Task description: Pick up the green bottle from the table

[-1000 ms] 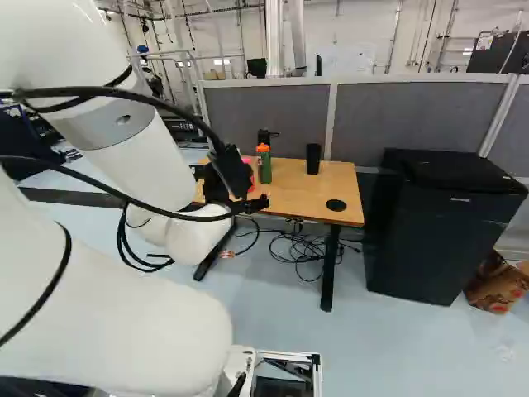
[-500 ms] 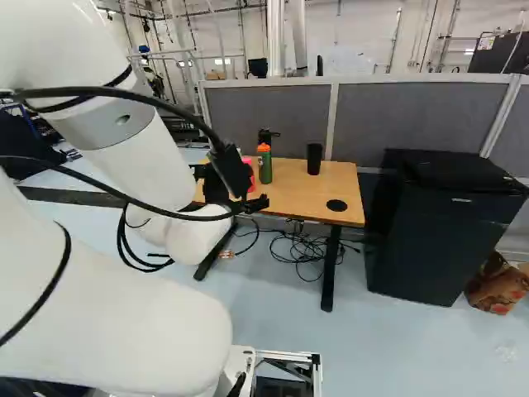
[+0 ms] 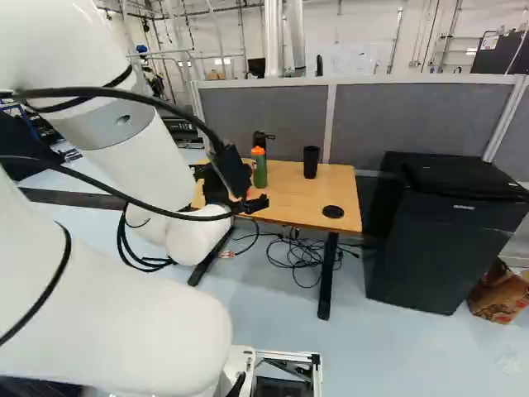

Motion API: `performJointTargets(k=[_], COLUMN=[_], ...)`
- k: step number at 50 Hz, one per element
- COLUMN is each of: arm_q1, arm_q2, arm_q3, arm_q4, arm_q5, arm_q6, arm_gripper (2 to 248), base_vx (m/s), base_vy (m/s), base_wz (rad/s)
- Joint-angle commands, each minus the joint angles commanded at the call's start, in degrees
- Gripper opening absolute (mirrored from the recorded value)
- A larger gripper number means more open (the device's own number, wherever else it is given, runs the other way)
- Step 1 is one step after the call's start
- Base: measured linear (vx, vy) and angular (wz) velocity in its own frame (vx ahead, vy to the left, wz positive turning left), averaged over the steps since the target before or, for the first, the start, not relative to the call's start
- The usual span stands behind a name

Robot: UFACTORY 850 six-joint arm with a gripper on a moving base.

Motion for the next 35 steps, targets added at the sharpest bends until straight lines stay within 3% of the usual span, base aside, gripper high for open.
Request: performJointTargets(k=[35], arm_q1=[0.0], arm_q2=[0.0], arm_q3=[0.0], arm_q4=[0.0], arm_q5=[0.0], arm_q6=[0.0], arm_gripper=[247], base_vx=[0.169], base_vy=[-0.17], base_wz=[0.009])
